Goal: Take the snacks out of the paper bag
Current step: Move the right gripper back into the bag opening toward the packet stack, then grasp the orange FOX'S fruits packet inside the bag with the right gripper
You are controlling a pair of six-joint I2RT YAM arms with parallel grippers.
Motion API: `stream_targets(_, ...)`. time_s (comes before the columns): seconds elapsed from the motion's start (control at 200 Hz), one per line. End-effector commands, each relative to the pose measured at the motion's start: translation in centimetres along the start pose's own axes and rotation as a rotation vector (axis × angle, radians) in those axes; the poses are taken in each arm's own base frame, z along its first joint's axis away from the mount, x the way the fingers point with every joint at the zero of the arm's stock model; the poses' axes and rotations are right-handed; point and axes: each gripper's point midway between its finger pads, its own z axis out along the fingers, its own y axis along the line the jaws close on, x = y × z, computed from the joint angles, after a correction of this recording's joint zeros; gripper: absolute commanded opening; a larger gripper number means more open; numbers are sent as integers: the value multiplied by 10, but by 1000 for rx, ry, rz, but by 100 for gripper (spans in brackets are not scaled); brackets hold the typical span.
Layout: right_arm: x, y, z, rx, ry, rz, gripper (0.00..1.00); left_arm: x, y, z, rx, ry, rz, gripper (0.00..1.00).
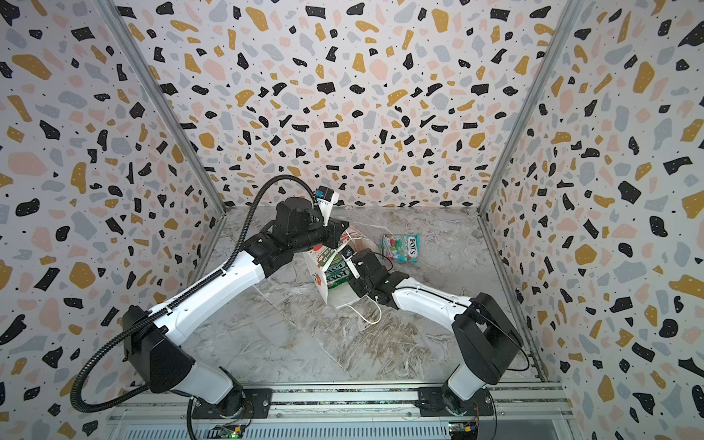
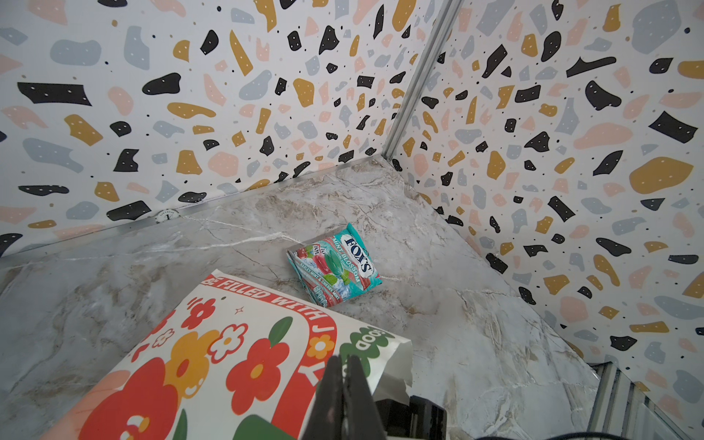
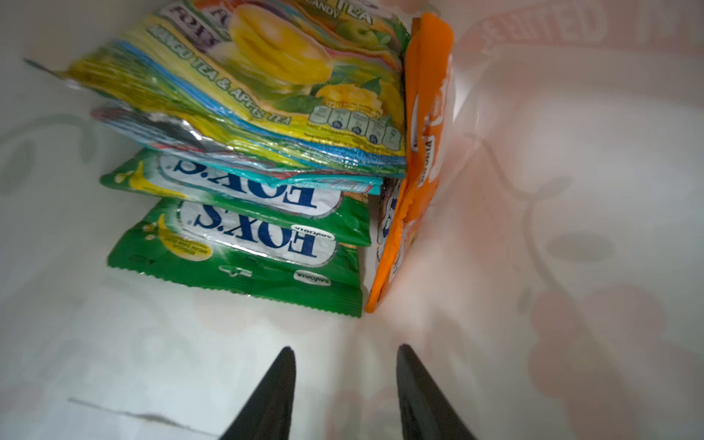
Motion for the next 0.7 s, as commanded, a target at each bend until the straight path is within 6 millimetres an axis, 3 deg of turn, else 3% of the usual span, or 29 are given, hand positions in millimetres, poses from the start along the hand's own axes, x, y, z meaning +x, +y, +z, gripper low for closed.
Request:
stream_targets(0.0, -27, -12, 0, 73, -56, 3, 43, -28, -13, -12, 36, -78, 14, 0)
stream_targets(0.36, -29, -24, 26, 172, -28, 12, 35, -29, -14, -14, 42, -74, 20, 0)
stream_targets(0.696, -28, -32, 40, 178, -24, 33, 35, -31, -16, -18, 45, -80, 28, 0)
